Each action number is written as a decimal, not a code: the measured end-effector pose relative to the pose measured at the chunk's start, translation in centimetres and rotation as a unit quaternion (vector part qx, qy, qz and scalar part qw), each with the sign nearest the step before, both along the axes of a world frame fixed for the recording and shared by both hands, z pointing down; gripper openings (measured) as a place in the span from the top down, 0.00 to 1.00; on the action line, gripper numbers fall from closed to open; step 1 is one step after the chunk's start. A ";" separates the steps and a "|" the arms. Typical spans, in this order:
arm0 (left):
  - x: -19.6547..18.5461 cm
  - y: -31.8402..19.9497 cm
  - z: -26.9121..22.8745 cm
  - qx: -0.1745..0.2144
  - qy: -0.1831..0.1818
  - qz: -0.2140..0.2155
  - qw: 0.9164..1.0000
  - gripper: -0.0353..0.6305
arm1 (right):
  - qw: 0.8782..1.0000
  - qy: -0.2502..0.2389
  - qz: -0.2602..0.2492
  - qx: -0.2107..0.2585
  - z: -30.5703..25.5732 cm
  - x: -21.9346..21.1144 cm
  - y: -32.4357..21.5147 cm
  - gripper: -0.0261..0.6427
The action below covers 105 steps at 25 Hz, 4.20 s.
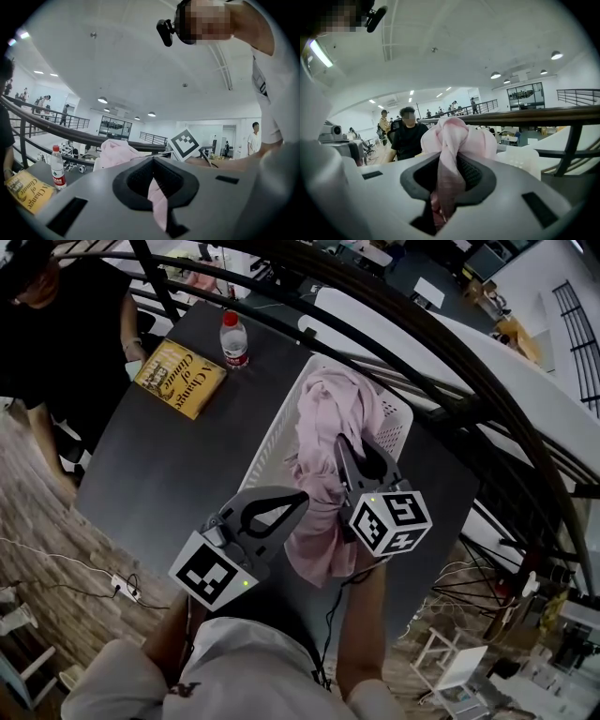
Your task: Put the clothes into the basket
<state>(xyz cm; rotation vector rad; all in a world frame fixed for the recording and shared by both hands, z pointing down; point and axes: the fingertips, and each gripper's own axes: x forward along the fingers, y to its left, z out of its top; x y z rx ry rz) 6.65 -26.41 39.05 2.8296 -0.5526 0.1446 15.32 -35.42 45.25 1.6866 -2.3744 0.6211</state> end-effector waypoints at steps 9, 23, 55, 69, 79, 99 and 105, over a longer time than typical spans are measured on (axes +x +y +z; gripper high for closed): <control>0.5 0.0 1.3 -0.010 -0.009 0.006 1.000 0.94 | 0.996 0.031 -0.037 -0.070 5.7 -1.6 -1.7 0.83; 0.6 0.1 1.9 -0.017 -0.012 0.007 1.000 0.94 | 0.985 0.056 -0.045 -0.159 11.8 -1.6 -2.1 0.83; 0.0 0.4 3.4 -0.029 -0.033 -0.002 0.999 0.94 | 0.950 0.158 -0.120 -0.242 16.6 -2.8 -1.4 0.80; 0.1 0.6 3.3 -0.026 -0.028 -0.003 0.999 0.94 | 0.938 0.194 -0.152 -0.244 17.0 -3.6 -0.8 0.52; 0.0 0.6 2.9 -0.025 -0.026 -0.006 0.999 0.94 | 0.944 0.215 -0.134 -0.209 15.0 -2.8 -1.4 0.52; -3.0 1.7 -3.2 0.009 0.025 -0.030 0.999 0.94 | 0.985 0.114 -0.015 0.131 -8.0 -1.7 7.5 0.93; -4.0 3.8 -5.2 0.033 0.051 -0.039 0.997 0.94 | 0.983 0.081 0.006 0.162 -10.9 -2.5 14.1 0.93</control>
